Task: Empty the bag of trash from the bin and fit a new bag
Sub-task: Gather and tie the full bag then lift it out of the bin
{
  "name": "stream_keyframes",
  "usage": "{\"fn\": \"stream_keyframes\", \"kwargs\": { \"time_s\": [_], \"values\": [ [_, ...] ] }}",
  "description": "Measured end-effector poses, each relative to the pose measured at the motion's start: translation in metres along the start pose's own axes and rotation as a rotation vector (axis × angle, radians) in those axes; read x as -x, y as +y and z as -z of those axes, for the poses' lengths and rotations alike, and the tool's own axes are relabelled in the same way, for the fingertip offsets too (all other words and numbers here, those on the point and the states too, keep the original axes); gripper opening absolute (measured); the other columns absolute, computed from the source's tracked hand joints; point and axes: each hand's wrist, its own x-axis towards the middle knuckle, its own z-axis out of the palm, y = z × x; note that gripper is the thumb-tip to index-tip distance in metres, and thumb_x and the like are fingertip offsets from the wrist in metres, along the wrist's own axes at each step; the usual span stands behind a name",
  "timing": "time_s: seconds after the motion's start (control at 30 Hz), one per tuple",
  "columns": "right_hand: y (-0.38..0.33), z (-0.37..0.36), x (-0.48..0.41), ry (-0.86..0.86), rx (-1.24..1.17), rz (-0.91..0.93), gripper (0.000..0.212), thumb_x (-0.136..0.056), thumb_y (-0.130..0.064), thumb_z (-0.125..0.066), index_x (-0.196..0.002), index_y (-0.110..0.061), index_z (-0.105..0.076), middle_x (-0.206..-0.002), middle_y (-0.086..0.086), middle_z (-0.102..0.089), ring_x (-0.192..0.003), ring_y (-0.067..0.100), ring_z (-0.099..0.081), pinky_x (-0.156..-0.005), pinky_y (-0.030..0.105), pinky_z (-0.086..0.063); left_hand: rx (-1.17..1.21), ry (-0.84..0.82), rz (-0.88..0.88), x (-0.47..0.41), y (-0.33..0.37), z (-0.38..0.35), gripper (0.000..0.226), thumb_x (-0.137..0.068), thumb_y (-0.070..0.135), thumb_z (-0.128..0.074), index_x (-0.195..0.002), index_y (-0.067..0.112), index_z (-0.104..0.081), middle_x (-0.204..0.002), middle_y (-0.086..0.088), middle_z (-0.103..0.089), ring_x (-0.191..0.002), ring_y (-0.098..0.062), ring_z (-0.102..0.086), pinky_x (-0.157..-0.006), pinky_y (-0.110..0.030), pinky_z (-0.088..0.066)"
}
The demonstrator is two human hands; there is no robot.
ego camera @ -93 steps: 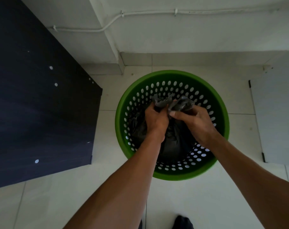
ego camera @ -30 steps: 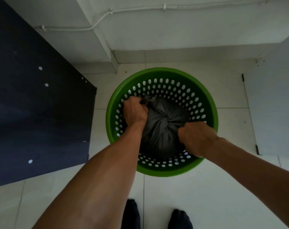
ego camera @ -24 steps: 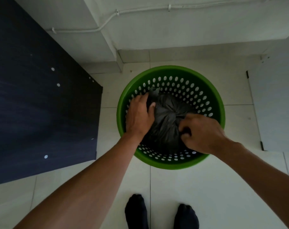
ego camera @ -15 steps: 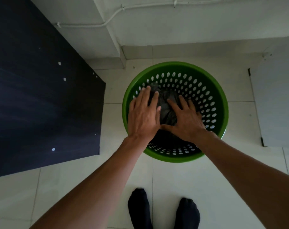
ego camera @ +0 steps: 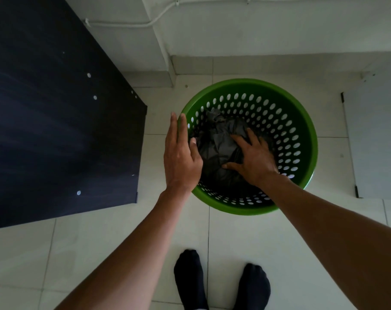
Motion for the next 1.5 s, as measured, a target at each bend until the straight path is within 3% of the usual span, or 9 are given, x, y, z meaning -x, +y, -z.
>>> {"fn": "stream_keyframes", "kwargs": {
  "time_s": [0.13,0.27,0.37,0.57,0.8,1.0,1.17,1.27,1.5],
  "values": [
    [0.003,0.0,0.0,0.031,0.042,0.016,0.091,-0.075,-0.068,-0.065,-0.15,-0.045,-0.018,-0.163,0.002,-0.006,-0.142,0.038,-0.023,-0.11,0.051,-0.037,0.148,-0.011,0.084,0.001,-0.001,0.002,0.058,-0.103,0.02,-0.046,-0.156,0.023,-0.024,-0.163,-0.004,-0.019,-0.149,-0.015,-0.02,-0.11,-0.006,-0.016],
    [0.002,0.004,0.0,0.002,0.082,0.008,0.092,-0.076,-0.069,-0.064,-0.15,-0.047,-0.015,-0.164,0.002,-0.004,-0.142,0.038,-0.024,-0.108,0.051,-0.038,0.291,0.0,0.112,0.001,-0.005,0.002,0.056,-0.103,0.014,-0.043,-0.155,0.028,-0.027,-0.156,0.002,-0.036,-0.145,-0.012,-0.03,-0.117,-0.033,-0.032],
    [0.0,0.008,-0.001,-0.01,0.106,0.004,0.085,-0.079,-0.064,-0.065,-0.149,-0.047,-0.02,-0.163,0.004,-0.009,-0.139,0.039,-0.03,-0.106,0.049,-0.039,0.326,0.011,0.12,0.0,-0.004,0.002,0.056,-0.102,0.01,-0.042,-0.154,0.028,-0.029,-0.155,0.006,-0.037,-0.144,-0.007,-0.032,-0.116,-0.028,-0.033],
    [0.002,0.013,0.003,0.158,-0.049,0.109,0.042,-0.091,-0.031,-0.063,-0.132,-0.025,-0.058,-0.139,0.006,-0.05,-0.116,0.034,-0.056,-0.094,0.044,-0.05,0.378,0.007,0.171,0.001,-0.003,0.002,0.057,-0.103,0.005,-0.036,-0.152,0.034,-0.031,-0.141,0.024,-0.036,-0.132,0.01,-0.032,-0.106,-0.01,-0.032],
    [0.0,0.024,0.021,0.229,-0.134,0.144,0.033,-0.093,-0.027,-0.057,-0.125,-0.021,-0.059,-0.123,0.005,-0.062,-0.107,0.033,-0.061,-0.086,0.045,-0.053,0.315,-0.024,0.211,0.002,0.003,0.008,0.067,-0.099,-0.002,-0.036,-0.154,0.035,-0.028,-0.12,0.031,-0.038,-0.105,0.027,-0.037,-0.096,-0.006,-0.035],
    [0.001,0.06,0.033,0.305,-0.203,0.133,0.027,-0.094,-0.032,-0.058,-0.115,-0.015,-0.061,-0.107,0.014,-0.069,-0.097,0.033,-0.064,-0.084,0.038,-0.05,0.246,-0.116,0.28,-0.004,0.015,0.016,0.067,-0.101,0.008,-0.041,-0.153,0.045,-0.02,-0.112,0.006,-0.044,-0.098,-0.001,-0.05,-0.098,-0.043,-0.051],
    [0.0,0.095,0.046,0.317,-0.23,0.142,0.027,-0.093,-0.036,-0.06,-0.108,-0.014,-0.063,-0.099,0.013,-0.071,-0.092,0.033,-0.065,-0.08,0.04,-0.054,0.224,-0.247,0.335,-0.007,0.027,0.026,0.067,-0.099,0.033,-0.05,-0.153,0.046,-0.013,-0.128,-0.012,-0.045,-0.114,-0.027,-0.054,-0.101,-0.051,-0.046],
    [-0.004,0.115,0.052,0.331,-0.219,0.15,0.025,-0.092,-0.035,-0.062,-0.107,-0.015,-0.063,-0.099,0.013,-0.071,-0.091,0.033,-0.065,-0.077,0.037,-0.053,0.186,-0.311,0.429,-0.01,0.042,0.032,0.071,-0.099,0.026,-0.051,-0.153,0.047,-0.01,-0.137,-0.016,-0.039,-0.124,-0.039,-0.049,-0.105,-0.051,-0.042],
    [-0.016,0.159,0.062,0.278,-0.102,0.167,0.03,-0.091,-0.037,-0.063,-0.113,-0.017,-0.062,-0.104,0.016,-0.069,-0.095,0.037,-0.063,-0.078,0.039,-0.052,0.237,-0.266,0.485,-0.026,0.088,0.057,0.078,-0.09,0.012,-0.048,-0.156,0.033,-0.012,-0.162,-0.01,-0.004,-0.147,-0.037,-0.017,-0.116,-0.057,-0.026]
  ]
}}
